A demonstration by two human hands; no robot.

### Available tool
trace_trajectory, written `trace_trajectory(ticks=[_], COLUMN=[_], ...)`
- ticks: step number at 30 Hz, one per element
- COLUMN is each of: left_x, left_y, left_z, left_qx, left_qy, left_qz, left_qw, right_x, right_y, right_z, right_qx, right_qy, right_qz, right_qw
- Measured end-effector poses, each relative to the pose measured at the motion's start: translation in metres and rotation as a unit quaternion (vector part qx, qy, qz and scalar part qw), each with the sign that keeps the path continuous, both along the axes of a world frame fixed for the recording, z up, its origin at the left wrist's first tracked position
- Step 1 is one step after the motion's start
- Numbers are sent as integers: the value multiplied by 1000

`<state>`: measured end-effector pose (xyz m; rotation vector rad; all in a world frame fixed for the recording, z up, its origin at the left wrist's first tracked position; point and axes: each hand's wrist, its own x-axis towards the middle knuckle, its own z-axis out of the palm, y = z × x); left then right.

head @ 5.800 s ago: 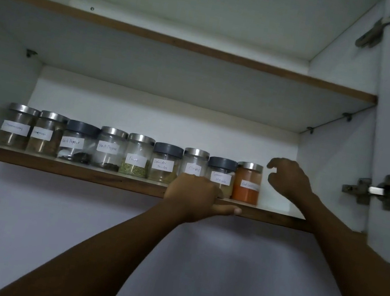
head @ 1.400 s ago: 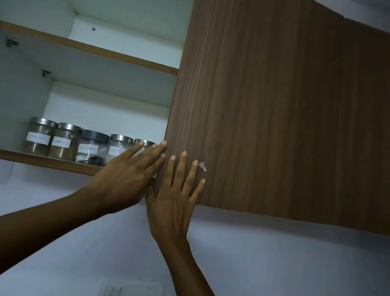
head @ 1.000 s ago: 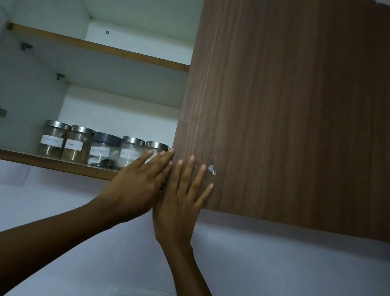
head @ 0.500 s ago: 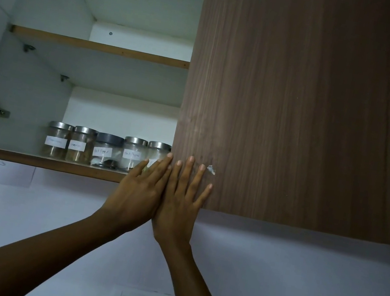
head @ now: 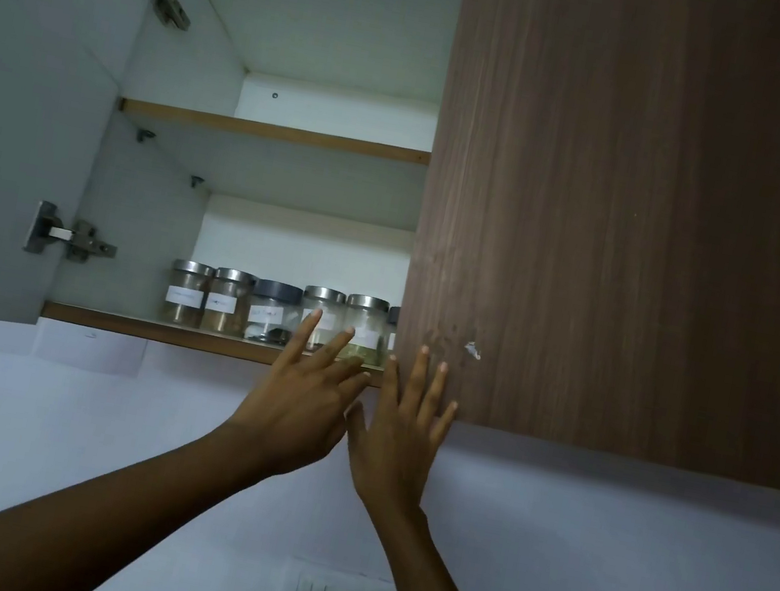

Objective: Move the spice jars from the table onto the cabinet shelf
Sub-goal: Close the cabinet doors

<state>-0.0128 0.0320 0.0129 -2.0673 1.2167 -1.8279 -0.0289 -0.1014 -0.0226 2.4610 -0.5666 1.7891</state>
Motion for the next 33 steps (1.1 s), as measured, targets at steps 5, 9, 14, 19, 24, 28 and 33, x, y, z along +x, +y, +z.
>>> trace_trajectory(ticks=[5, 9, 14, 19, 24, 28, 33], left_x=[-9, -16, -26, -61, -88, -79, -63], left_y=[72, 139, 218, 294, 373, 432, 468], left_z=[14, 20, 28, 40, 59, 65, 52], left_qx=[-18, -33, -65, -212, -328, -396, -436], left_qy=[12, 1, 14, -34, -59, -18, 132], left_qz=[36, 46, 75, 26, 32, 67, 50], left_qw=[999, 998, 995, 976, 942, 916, 889], right_x=[-10, -17, -23, -34, -50, -56, -57], right_y=[48, 110, 197, 279, 355, 403, 442], right_z=[-6, -8, 2, 15, 34, 48, 51], right_qx=[87, 120, 120, 89, 34, 26, 18], right_qy=[4, -10, -2, -16, -45, -51, -37], right_qz=[84, 124, 187, 253, 322, 362, 376], right_qw=[993, 985, 975, 963, 945, 931, 926])
